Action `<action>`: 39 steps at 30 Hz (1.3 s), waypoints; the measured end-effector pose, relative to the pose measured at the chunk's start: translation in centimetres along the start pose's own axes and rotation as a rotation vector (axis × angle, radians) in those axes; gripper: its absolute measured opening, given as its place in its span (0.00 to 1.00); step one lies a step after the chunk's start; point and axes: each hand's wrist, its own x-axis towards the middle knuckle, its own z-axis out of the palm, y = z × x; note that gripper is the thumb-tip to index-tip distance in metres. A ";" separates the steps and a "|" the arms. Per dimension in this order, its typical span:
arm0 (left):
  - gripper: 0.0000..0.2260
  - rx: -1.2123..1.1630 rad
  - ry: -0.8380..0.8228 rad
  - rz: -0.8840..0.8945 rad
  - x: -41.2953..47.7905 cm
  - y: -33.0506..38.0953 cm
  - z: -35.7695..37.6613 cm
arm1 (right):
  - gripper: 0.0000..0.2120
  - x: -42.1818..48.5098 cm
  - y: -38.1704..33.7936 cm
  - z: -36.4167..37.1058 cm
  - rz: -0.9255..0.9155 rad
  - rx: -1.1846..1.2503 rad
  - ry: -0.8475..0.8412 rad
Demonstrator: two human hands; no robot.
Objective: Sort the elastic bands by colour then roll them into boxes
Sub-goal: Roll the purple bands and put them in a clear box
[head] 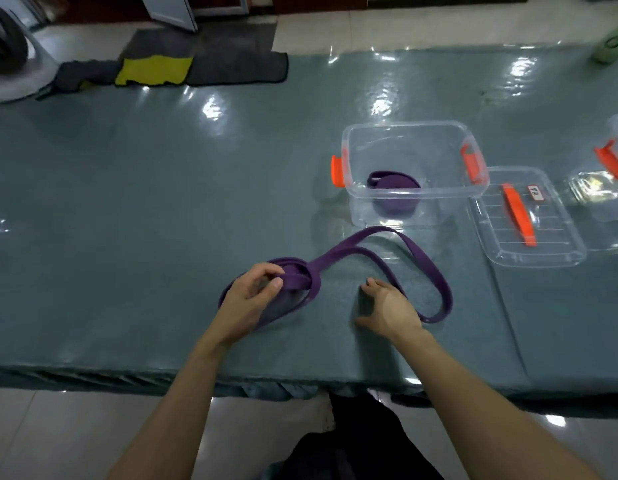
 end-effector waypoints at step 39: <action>0.10 0.326 0.301 0.688 4.9 32.8 -12.2 | 0.11 -8.0 -19.9 -34.3 -0.792 0.536 0.682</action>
